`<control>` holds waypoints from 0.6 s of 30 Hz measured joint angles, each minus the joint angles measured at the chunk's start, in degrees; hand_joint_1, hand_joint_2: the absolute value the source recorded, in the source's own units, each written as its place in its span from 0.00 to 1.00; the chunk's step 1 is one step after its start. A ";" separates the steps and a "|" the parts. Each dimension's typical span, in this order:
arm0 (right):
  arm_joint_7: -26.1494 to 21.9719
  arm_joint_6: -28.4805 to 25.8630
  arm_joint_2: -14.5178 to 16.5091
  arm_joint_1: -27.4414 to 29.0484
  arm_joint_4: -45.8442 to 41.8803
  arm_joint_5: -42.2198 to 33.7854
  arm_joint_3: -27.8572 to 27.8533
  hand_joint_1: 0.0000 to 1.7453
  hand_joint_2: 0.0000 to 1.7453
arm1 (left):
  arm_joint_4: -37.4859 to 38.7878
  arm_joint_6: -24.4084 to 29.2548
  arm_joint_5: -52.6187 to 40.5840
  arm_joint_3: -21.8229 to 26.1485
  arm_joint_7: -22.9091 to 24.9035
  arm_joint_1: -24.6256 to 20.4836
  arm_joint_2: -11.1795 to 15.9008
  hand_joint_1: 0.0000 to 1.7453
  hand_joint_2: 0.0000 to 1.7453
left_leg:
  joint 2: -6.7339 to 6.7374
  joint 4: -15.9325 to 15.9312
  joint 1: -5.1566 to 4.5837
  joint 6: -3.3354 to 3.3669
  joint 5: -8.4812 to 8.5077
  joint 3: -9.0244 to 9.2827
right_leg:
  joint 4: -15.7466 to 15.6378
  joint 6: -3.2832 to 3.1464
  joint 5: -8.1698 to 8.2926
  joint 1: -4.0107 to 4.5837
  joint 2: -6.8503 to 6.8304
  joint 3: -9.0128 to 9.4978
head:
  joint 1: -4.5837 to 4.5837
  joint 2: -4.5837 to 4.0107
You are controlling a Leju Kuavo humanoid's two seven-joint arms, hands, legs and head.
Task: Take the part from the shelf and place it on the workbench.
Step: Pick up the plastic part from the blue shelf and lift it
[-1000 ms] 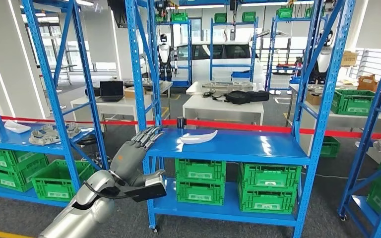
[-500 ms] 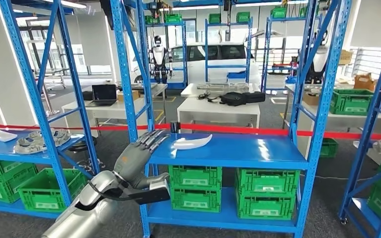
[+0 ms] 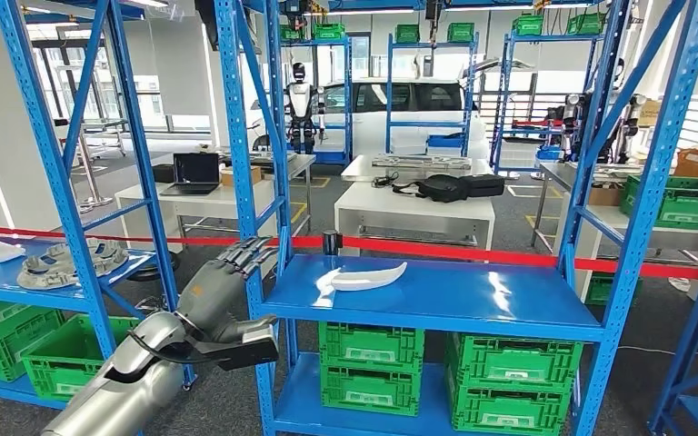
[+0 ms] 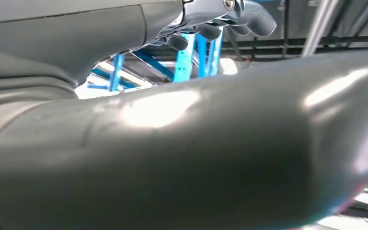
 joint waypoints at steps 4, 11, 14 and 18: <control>0.39 0.12 -0.43 -0.18 0.07 0.05 0.07 0.00 0.00 | -0.11 1.21 0.52 0.07 -0.35 0.15 1.75 0.00 0.00 | -0.29 4.08 0.14 -1.32 0.10 0.05 | -1.37 -1.34 1.74 0.14 -0.19 2.01 | -0.09 0.01; 1.15 0.13 -0.64 -0.57 0.08 0.11 0.08 0.00 0.00 | 0.26 1.84 0.36 0.02 -0.11 1.34 2.72 0.00 0.00 | 0.53 16.25 1.14 -2.86 -7.74 -13.55 | -1.83 -1.91 -3.81 -0.56 -0.02 9.02 | -0.26 0.01; 1.07 0.17 -0.64 -0.55 0.09 0.10 0.08 0.00 0.00 | 0.48 1.73 0.36 0.01 -0.14 1.32 2.95 0.00 0.00 | 0.98 6.55 1.33 -2.95 1.59 -13.97 | -1.77 -1.18 -6.77 -0.88 0.20 12.14 | -0.31 0.00; 0.80 0.16 -0.64 -0.80 0.08 0.09 0.08 0.00 0.00 | 0.44 0.44 0.77 -0.05 -0.37 1.21 2.86 0.00 0.00 | 1.26 0.81 1.13 -1.79 10.53 -12.50 | -1.67 0.60 -8.53 -0.67 0.27 14.89 | -0.32 0.00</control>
